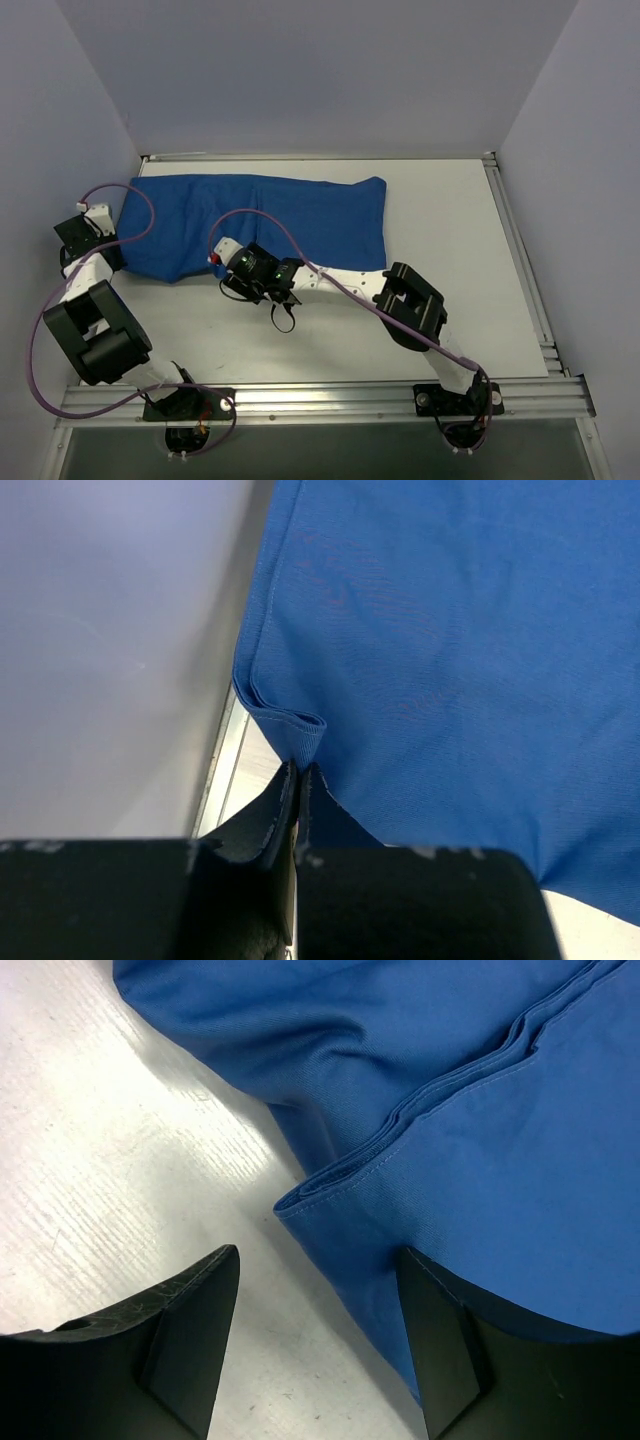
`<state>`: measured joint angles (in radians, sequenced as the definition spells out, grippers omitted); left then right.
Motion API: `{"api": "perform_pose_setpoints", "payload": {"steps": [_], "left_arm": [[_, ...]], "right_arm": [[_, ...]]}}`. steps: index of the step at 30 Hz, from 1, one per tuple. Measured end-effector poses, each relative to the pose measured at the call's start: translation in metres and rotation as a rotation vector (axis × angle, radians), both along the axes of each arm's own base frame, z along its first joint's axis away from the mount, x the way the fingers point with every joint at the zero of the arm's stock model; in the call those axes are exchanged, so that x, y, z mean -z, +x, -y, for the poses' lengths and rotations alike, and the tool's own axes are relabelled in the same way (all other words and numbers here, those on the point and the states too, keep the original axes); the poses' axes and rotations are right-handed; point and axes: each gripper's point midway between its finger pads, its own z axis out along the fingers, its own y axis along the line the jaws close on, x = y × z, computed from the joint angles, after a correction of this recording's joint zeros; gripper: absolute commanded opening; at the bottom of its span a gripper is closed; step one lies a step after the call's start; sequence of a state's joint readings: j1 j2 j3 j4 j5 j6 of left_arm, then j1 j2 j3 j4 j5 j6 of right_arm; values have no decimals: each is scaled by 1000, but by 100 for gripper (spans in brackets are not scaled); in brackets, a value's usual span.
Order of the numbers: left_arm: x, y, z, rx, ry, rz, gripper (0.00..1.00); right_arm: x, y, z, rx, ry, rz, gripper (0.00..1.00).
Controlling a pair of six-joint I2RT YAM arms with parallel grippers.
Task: Open and lay out the surgical kit
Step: Open the surgical kit at the center of the board.
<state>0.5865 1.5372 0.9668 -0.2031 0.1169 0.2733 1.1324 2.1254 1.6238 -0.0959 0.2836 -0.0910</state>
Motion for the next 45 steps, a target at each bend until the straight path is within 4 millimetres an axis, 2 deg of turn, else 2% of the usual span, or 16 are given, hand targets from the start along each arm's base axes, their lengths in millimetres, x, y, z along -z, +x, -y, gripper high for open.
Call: {"api": "perform_pose_setpoints", "payload": {"steps": [5, 8, 9, 15, 16, 17, 26, 30, 33, 36, 37, 39, 41, 42, 43, 45], "left_arm": [[6, 1, 2, 11, -17, -7, 2], [6, 2, 4, 19, -24, -2, 2], [6, 3, 4, 22, -26, -1, 2], [6, 5, 8, 36, -38, 7, 2], [6, 5, 8, 37, -39, 8, 2], [5, 5, 8, 38, -40, 9, 2], [10, 9, 8, 45, -53, 2, 2], [12, 9, 8, 46, -57, -2, 2], [13, 9, 8, 47, -59, -2, 2], [14, 9, 8, 47, -60, -5, 2], [15, 9, 8, 47, -61, -6, 2], [16, 9, 9, 49, -64, -8, 2], [18, 9, 9, 50, -67, -10, 2], [18, 9, 9, 50, -68, -11, 2], [18, 9, 9, 50, -68, -11, 2], [18, 9, 9, 51, -70, -10, 2]], "right_arm": [[-3, 6, 2, 22, -42, 61, 48], [-6, 13, 6, 47, -63, 103, 36], [-6, 15, 7, 52, -69, 114, 26], [-9, 20, 8, 60, -77, 140, 10], [-9, 20, 8, 59, -76, 142, 2], [-10, 21, 8, 58, -75, 144, 0], [-16, 32, 11, 98, -2, 112, 0], [-38, 54, 35, 171, 121, 77, 0], [-67, 93, 84, 299, 253, 76, 0], [-96, 139, 166, 488, 400, 89, 0], [-101, 149, 193, 549, 442, 92, 0], [-103, 163, 260, 693, 514, 98, 0], [-93, 162, 328, 845, 572, 93, 0], [-84, 155, 362, 925, 594, 82, 0], [-74, 143, 399, 1019, 621, 69, 0], [-60, 119, 458, 1183, 673, 65, 0]]}}
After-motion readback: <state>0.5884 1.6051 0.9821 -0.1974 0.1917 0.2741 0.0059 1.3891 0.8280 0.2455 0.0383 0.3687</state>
